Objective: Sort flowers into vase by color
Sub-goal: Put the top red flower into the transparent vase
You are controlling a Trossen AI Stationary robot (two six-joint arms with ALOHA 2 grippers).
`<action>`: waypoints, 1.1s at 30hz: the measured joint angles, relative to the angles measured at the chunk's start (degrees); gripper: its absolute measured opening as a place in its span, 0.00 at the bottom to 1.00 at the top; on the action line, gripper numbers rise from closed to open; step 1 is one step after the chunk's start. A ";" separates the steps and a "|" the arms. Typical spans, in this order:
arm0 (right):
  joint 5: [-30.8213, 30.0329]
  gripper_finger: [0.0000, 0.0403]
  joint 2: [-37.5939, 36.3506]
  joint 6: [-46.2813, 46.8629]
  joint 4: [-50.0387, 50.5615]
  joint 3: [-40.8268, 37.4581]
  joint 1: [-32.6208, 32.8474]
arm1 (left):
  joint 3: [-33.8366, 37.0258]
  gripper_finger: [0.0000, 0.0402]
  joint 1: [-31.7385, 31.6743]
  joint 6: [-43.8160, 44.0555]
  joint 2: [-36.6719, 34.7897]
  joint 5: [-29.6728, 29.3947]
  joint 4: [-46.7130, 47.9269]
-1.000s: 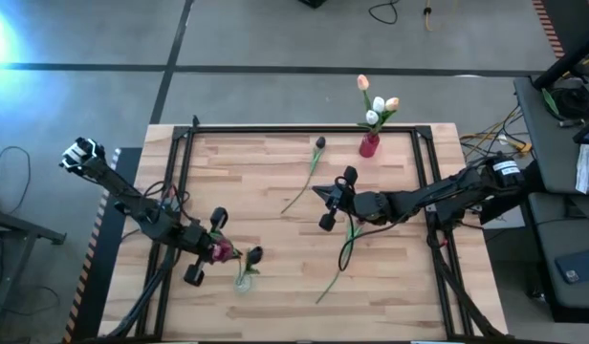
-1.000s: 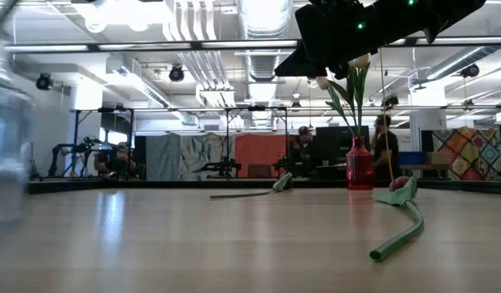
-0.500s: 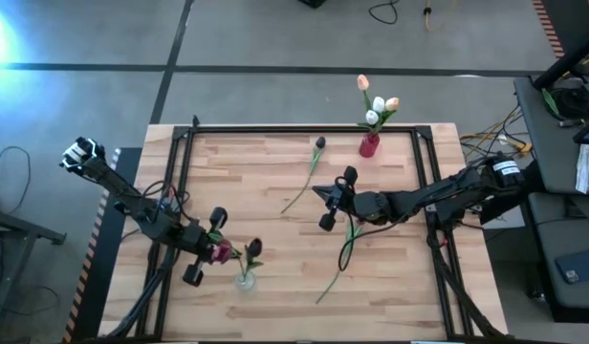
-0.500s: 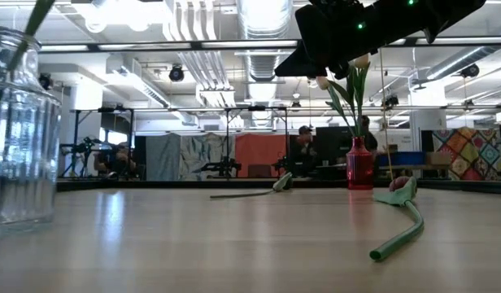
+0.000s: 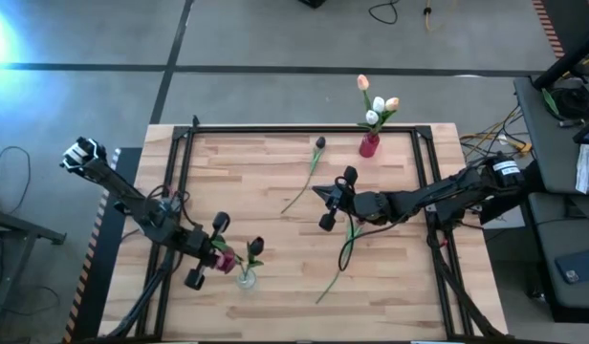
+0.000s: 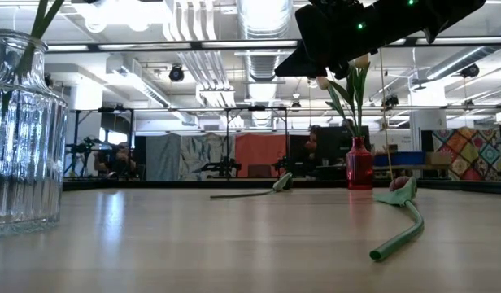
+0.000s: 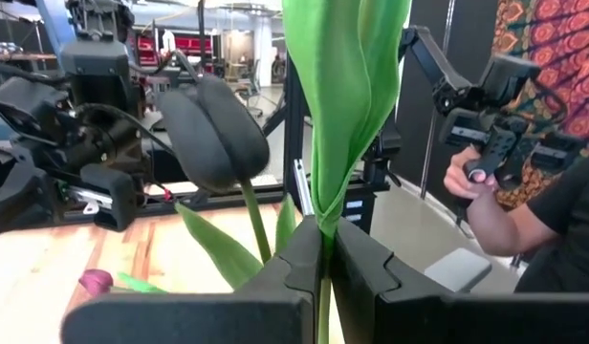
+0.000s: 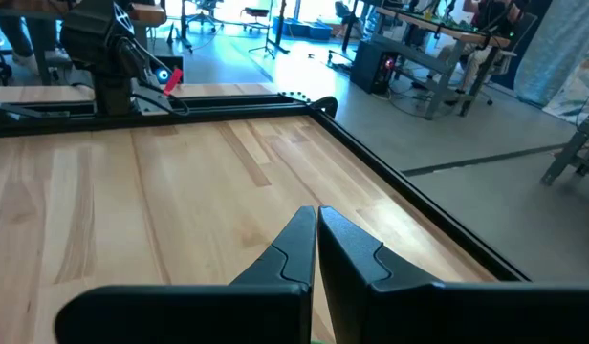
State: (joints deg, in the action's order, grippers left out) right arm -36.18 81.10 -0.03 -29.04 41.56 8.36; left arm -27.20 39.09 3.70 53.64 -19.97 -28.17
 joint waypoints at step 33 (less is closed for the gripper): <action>0.04 0.02 -0.01 -0.11 0.03 -0.01 -0.01 | 0.02 0.37 0.52 3.09 -2.37 0.03 10.17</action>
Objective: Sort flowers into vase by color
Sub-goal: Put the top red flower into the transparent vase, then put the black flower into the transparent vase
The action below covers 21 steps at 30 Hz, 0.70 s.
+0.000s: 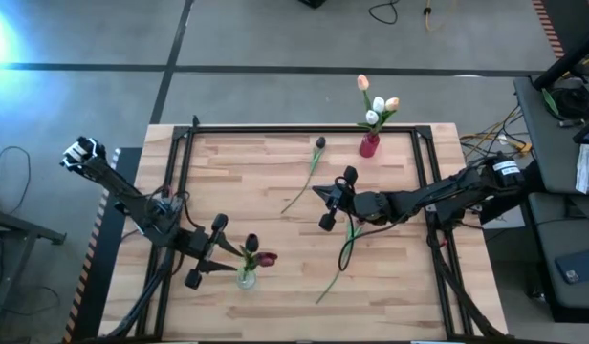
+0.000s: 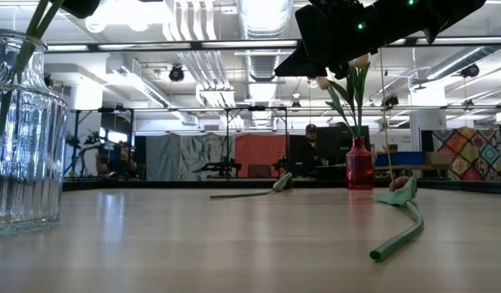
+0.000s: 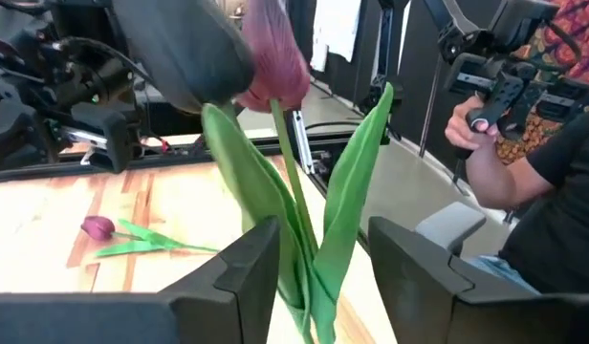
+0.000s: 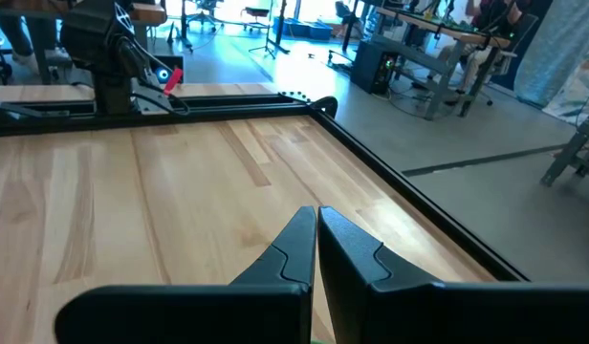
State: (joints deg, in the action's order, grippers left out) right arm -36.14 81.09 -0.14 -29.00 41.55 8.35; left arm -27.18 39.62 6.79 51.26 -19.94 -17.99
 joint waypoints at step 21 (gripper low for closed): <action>0.08 0.02 -0.25 -2.52 0.32 0.14 0.36 | 0.58 0.19 -12.43 4.87 -5.17 -9.10 17.84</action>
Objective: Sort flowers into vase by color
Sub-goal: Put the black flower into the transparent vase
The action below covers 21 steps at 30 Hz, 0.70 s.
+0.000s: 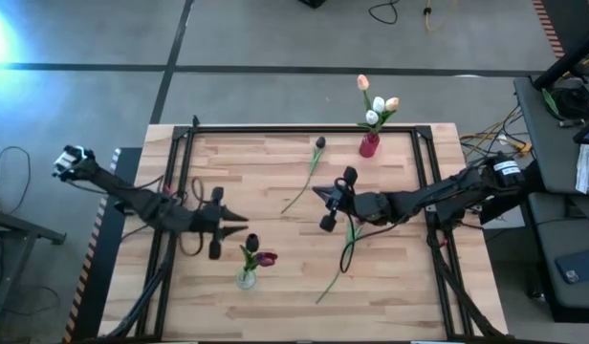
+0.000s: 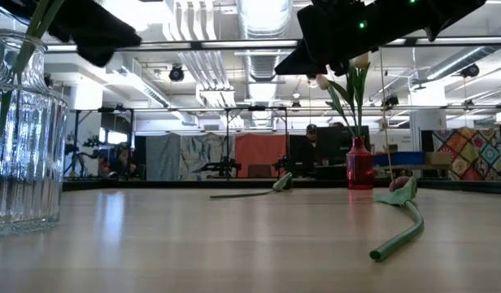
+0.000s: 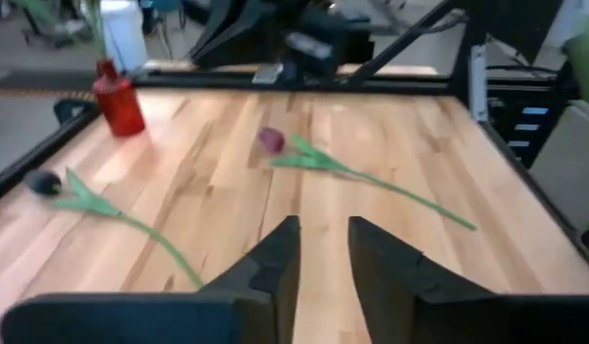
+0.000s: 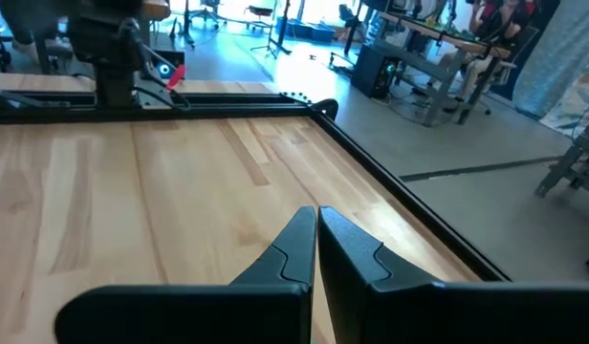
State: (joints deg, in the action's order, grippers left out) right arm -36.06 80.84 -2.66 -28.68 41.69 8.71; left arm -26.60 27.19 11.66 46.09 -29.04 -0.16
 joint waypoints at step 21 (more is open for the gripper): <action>-6.02 0.02 -4.23 5.07 11.35 -1.38 4.80 | 1.34 0.04 -19.50 -2.13 23.29 17.59 -14.08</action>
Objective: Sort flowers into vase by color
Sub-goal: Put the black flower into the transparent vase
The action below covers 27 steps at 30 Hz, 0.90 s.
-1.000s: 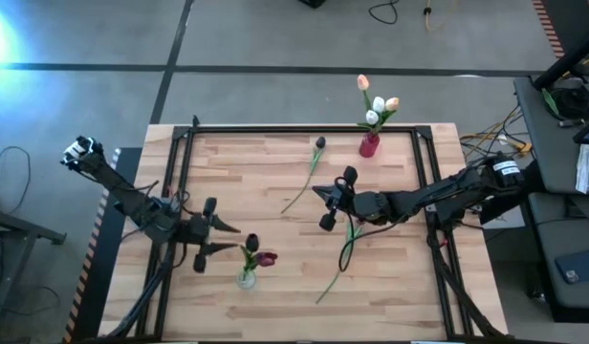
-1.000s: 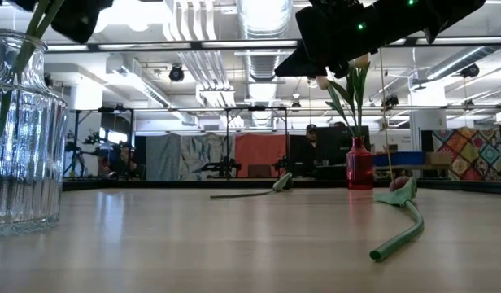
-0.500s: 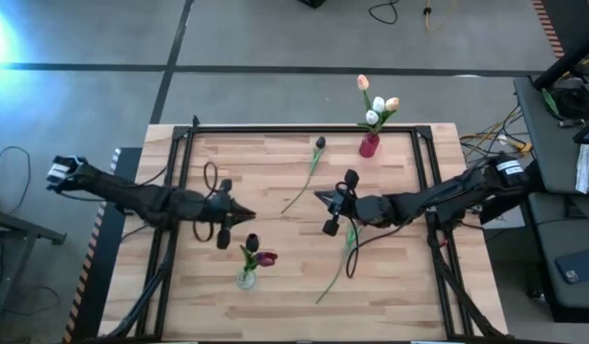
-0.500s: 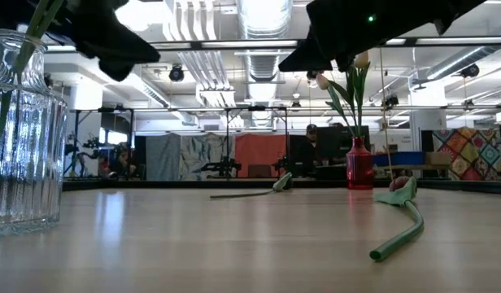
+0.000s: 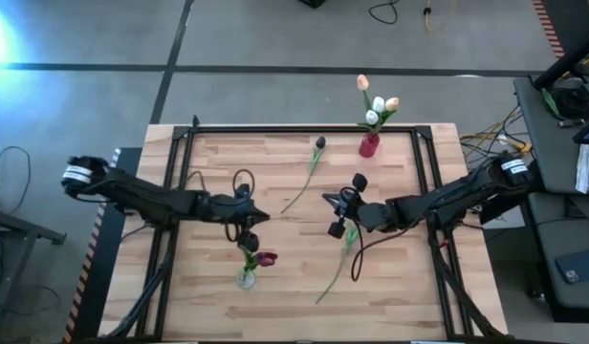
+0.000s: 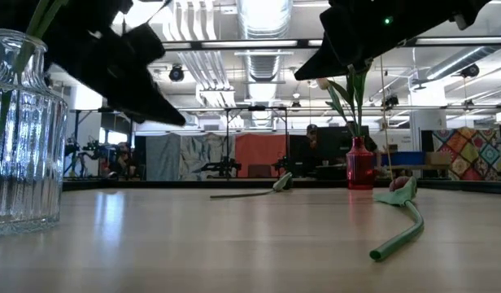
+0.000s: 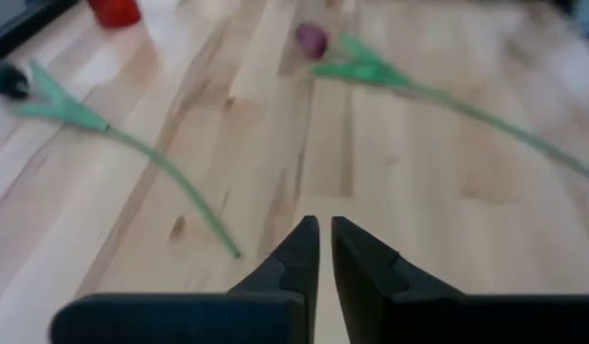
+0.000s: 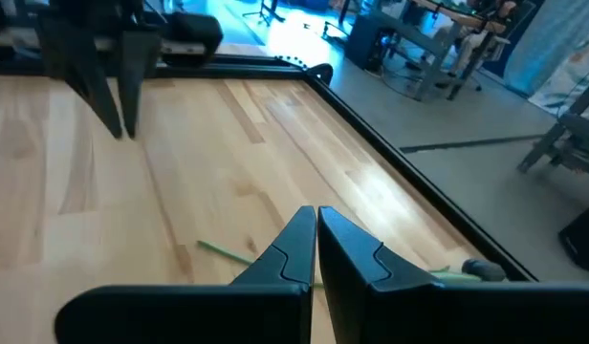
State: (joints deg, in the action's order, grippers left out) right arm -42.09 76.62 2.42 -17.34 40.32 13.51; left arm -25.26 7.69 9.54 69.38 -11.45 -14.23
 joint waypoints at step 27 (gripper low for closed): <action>-0.10 0.02 0.04 0.13 0.18 -0.07 -0.01 | -14.10 0.29 -8.79 3.22 29.39 -1.08 1.70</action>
State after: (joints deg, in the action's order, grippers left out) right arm -42.18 76.66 2.55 -17.16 40.25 13.50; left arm -39.36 -1.09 12.76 98.77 -12.54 -12.53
